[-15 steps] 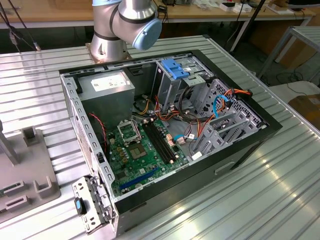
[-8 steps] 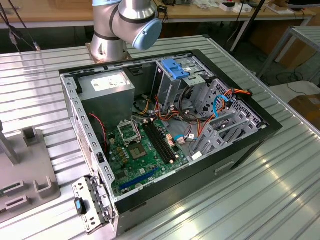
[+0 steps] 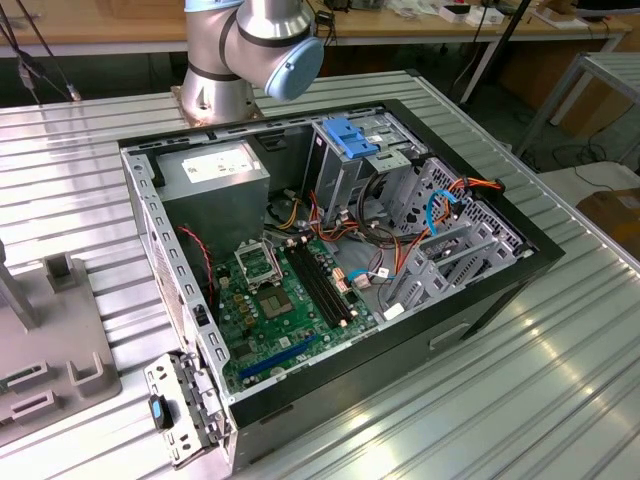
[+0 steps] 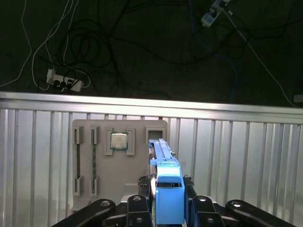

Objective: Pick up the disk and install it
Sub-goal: 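Pick up the disk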

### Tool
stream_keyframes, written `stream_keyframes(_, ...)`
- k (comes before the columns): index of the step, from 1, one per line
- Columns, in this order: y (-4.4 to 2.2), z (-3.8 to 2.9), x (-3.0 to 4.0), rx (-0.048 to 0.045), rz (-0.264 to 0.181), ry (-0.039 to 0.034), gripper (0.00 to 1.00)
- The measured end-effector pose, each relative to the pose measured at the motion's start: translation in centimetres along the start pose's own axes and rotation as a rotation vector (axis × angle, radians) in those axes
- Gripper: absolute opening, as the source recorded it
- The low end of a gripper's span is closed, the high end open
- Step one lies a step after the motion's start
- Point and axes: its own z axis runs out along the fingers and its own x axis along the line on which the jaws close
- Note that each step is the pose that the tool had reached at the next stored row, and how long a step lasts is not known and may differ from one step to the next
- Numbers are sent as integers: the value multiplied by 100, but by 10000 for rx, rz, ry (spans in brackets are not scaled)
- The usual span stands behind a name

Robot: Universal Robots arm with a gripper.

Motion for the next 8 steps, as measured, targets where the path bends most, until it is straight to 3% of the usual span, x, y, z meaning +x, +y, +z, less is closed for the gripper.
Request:
stream_keyframes(4,0,-11,0,-2,1,1,36)
stream_keyframes(8,-3,-159,-2,0,0,-1,36)
